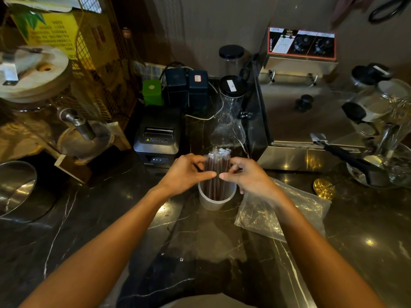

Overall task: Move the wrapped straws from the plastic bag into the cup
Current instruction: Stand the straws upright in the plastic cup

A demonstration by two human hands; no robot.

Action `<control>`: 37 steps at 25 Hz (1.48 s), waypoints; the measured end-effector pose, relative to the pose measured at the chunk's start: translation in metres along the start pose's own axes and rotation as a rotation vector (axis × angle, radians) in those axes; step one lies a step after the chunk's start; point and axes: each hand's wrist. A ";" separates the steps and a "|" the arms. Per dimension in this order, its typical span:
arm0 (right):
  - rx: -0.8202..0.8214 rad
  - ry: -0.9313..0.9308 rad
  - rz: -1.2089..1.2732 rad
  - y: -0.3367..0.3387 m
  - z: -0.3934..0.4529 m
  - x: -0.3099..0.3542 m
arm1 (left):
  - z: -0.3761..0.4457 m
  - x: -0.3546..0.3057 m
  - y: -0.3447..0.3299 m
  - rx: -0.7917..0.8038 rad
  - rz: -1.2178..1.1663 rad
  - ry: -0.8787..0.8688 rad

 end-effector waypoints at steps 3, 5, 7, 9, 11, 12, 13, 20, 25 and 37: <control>-0.108 0.060 -0.064 -0.008 0.002 0.002 | 0.007 -0.007 -0.005 -0.022 -0.003 -0.043; -0.130 0.076 -0.064 -0.008 0.004 0.003 | 0.009 -0.009 -0.006 -0.049 -0.016 -0.048; -0.075 0.068 -0.021 -0.002 0.005 0.004 | 0.010 -0.010 -0.003 -0.061 -0.043 -0.052; -0.037 0.029 -0.037 0.004 0.008 0.004 | 0.011 -0.010 0.000 -0.055 -0.048 -0.045; -0.033 -0.020 -0.025 0.004 0.011 0.002 | 0.011 -0.007 -0.001 -0.039 -0.054 -0.019; -0.027 -0.035 0.005 0.004 0.011 0.001 | 0.010 -0.005 -0.002 -0.028 -0.059 -0.003; -0.015 -0.039 0.037 0.003 0.010 0.000 | 0.007 -0.003 -0.003 -0.015 -0.069 0.011; 0.038 -0.005 0.046 0.010 -0.006 -0.013 | -0.009 0.016 0.003 0.009 -0.130 0.139; 0.042 -0.122 -0.046 0.012 -0.015 -0.024 | -0.016 0.017 0.002 -0.012 -0.121 0.169; -0.201 -0.140 0.038 0.020 0.022 0.001 | 0.024 0.006 0.006 -0.177 -0.208 0.273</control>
Point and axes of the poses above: each hand's wrist, its own z-axis towards the middle knuckle, its own y-axis out of the back of the hand, x = y × z, and after that the axes turned 14 degrees about -y, right-handed
